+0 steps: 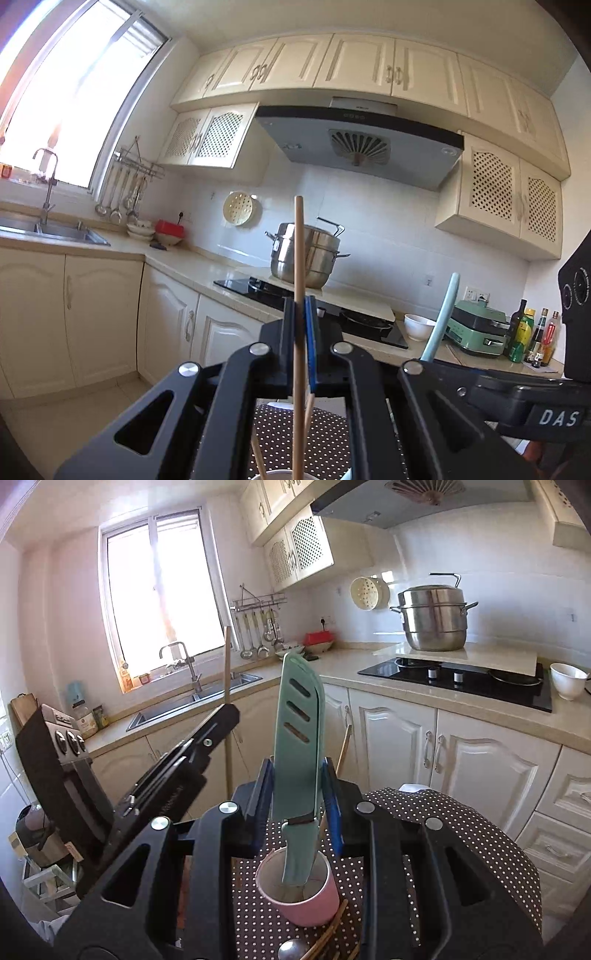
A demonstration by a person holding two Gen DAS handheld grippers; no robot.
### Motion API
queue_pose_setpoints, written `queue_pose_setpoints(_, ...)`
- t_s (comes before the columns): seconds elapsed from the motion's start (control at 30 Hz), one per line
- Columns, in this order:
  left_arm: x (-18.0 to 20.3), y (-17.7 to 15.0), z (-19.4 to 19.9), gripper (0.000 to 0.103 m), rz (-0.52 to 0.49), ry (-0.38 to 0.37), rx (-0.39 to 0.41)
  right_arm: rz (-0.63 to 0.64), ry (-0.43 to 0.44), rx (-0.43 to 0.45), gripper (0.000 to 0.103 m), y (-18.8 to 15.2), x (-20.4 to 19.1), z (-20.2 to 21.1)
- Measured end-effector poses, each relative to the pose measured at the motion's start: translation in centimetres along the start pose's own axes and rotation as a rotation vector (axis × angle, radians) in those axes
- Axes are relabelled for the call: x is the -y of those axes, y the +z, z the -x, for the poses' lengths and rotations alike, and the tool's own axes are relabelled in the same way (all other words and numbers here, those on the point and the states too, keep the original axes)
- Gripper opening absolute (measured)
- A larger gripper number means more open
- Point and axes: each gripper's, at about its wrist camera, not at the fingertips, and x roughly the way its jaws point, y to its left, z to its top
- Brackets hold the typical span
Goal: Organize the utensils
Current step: 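Lift knife and chopstick over the pink cup and open both tools to drop them, then move both open tools back down to the chopstick pile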
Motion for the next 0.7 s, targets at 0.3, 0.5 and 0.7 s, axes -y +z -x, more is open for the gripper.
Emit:
queue_pose_setpoints(0.3,-1.9,-3.8,-2.8,0.005,0.011,0.025,-0.073,-0.008,-0.004,-0.084,0.026,-2.4,1.3,-3.5)
queue_pose_setpoints(0.5,-2.6,-4.6,-2.2,0.060,0.027,0.068,-0.124,-0.060,-0.018,-0.132,0.035,-3.7,2.4,-4.5)
queue_pose_setpoints(0.7,-3.0,-3.5,0.2,0.099,0.026,0.111,-0.155,-0.141,-0.026,-0.074,0.090,-3.9,3.4,-2.5)
